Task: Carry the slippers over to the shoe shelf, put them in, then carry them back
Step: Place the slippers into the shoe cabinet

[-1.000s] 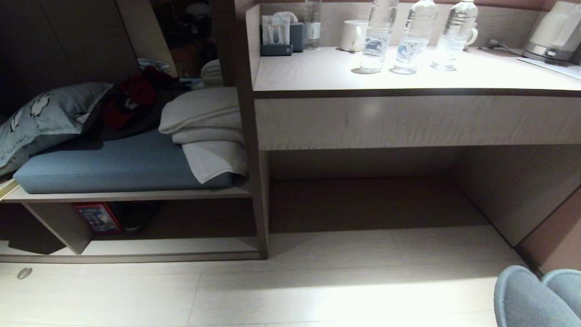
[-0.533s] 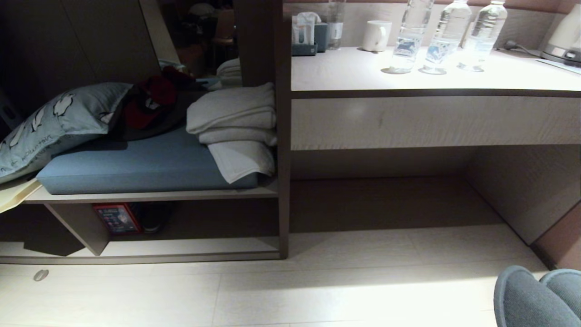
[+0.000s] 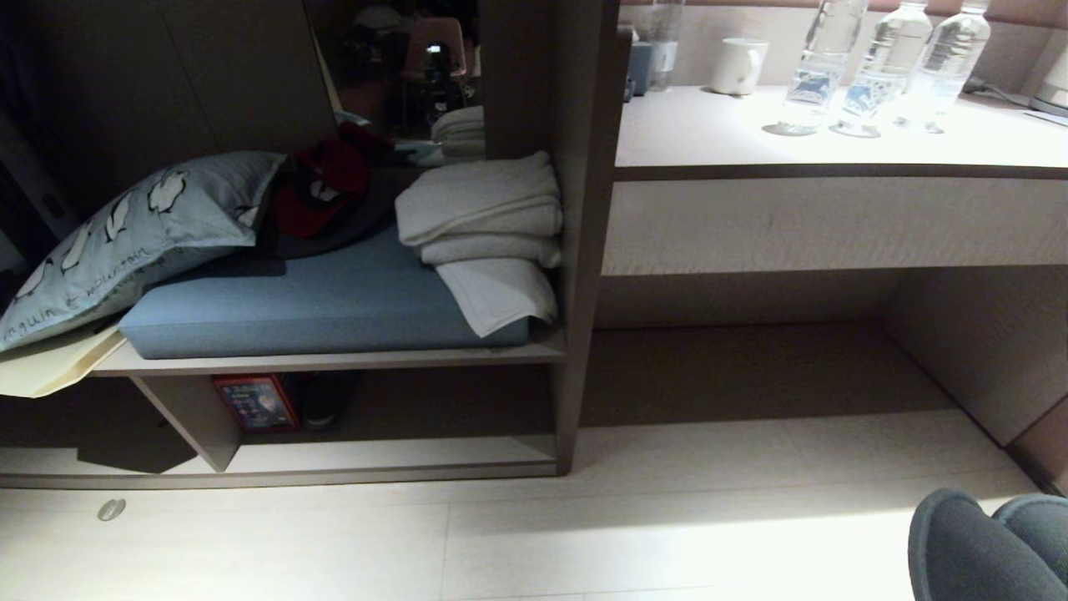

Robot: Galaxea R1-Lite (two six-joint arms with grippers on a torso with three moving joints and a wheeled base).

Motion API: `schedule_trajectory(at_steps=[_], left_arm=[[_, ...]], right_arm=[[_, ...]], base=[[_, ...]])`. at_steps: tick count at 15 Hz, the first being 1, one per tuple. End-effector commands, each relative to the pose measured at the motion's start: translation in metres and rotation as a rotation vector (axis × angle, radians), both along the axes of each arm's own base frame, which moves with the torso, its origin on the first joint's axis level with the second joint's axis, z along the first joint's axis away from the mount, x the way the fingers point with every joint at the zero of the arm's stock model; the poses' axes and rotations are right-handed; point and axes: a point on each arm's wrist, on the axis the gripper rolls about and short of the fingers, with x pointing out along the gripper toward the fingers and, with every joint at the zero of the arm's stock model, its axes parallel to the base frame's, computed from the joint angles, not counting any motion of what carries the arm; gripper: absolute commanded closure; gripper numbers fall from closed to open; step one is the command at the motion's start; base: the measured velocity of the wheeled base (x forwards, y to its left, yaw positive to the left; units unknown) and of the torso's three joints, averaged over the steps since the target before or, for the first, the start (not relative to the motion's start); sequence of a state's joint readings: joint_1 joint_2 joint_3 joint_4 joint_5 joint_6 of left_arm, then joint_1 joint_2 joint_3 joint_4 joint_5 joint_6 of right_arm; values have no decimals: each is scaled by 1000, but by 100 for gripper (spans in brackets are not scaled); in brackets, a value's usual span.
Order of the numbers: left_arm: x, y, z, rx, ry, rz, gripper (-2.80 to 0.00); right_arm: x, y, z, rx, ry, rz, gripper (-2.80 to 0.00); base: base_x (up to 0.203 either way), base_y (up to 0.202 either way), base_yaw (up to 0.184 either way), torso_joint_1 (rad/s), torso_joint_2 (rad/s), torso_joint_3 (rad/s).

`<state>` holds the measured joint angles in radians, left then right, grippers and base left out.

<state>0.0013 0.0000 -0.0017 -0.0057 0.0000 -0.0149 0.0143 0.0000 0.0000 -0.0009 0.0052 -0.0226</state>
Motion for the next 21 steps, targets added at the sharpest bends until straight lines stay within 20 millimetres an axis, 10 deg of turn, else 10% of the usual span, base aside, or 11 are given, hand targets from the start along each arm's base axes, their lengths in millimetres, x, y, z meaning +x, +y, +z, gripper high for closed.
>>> schedule_trajectory(at_steps=[1, 21], left_arm=[[0, 0, 0, 0, 1, 0, 0], [0, 0, 0, 0, 1, 0, 0]], right_arm=[[0, 0, 0, 0, 2, 2, 0], [0, 0, 0, 0, 2, 2, 0]], base=[[0, 198, 3, 2, 4, 1], [0, 195, -1, 2, 2, 2]])
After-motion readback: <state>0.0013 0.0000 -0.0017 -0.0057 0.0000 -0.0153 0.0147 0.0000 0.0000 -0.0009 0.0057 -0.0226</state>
